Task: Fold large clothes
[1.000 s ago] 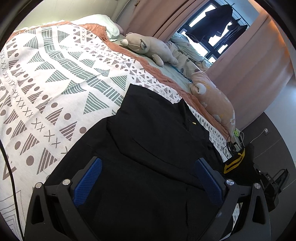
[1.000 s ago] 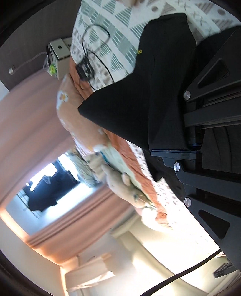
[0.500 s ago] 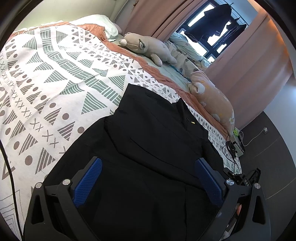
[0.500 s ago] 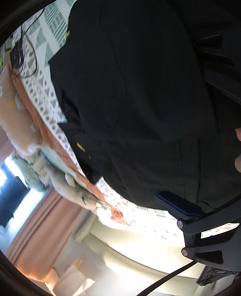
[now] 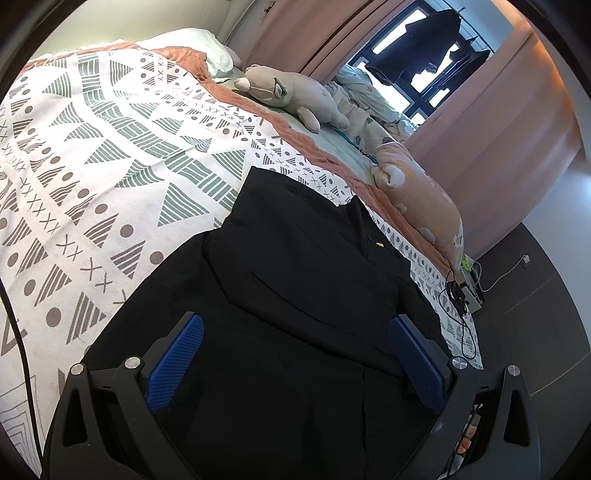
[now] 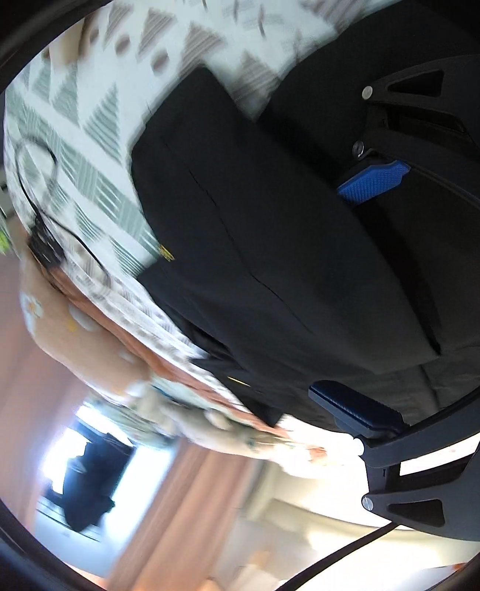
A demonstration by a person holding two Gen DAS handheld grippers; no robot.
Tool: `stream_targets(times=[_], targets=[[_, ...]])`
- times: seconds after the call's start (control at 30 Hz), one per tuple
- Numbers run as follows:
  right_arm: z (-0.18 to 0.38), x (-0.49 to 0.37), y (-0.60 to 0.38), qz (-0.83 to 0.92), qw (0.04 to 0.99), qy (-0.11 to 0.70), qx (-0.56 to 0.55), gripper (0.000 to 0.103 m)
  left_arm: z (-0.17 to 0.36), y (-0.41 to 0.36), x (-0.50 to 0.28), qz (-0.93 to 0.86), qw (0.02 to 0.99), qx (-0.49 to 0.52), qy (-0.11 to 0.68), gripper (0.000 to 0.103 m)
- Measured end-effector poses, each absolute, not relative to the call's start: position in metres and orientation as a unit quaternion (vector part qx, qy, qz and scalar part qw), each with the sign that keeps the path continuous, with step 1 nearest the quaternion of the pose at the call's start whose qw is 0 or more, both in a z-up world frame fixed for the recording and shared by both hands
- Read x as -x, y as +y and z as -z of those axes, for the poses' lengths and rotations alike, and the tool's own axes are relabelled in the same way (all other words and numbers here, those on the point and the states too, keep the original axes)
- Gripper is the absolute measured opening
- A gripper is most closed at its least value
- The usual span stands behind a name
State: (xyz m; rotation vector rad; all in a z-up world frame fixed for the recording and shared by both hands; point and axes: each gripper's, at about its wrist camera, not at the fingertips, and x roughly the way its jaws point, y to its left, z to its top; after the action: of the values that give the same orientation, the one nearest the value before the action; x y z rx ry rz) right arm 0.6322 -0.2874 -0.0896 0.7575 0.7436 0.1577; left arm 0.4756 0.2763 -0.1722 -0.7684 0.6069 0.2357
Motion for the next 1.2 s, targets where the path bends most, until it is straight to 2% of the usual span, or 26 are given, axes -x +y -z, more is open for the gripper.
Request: stream_targets(times=[0.03, 0.1, 0.2, 0.3, 0.53, 0.83, 1.2], targets=[[0.086, -0.631, -0.296, -0.057, 0.864, 0.350, -0.357, 0.069, 0.172, 0.277, -0.475, -0.112, 0.876, 0.370, 0.289, 0.103], [0.084, -0.631, -0.305, -0.036, 0.870, 0.349, -0.346, 0.028, 0.171, 0.279, -0.474, -0.111, 0.875, 0.374, 0.286, 0.103], [0.077, -0.629, -0.311, -0.043, 0.872, 0.338, -0.352, 0.007, 0.169, 0.282, -0.471, -0.108, 0.874, 0.381, 0.280, 0.103], [0.055, -0.620, -0.285, -0.061, 0.889, 0.315, -0.326, 0.003, 0.168, 0.287, -0.467, -0.106, 0.872, 0.391, 0.274, 0.103], [0.018, -0.573, -0.218, -0.118, 0.917, 0.270, -0.270, 0.003, 0.165, 0.296, -0.462, -0.092, 0.867, 0.415, 0.261, 0.103], [0.028, -0.560, -0.129, -0.181, 0.924, 0.252, -0.225, 0.002, 0.164, 0.319, -0.445, -0.080, 0.858, 0.450, 0.237, 0.103], [0.066, -0.630, -0.020, -0.233, 0.927, 0.259, -0.138, 0.002, 0.169, 0.345, -0.429, -0.077, 0.839, 0.496, 0.210, 0.103]])
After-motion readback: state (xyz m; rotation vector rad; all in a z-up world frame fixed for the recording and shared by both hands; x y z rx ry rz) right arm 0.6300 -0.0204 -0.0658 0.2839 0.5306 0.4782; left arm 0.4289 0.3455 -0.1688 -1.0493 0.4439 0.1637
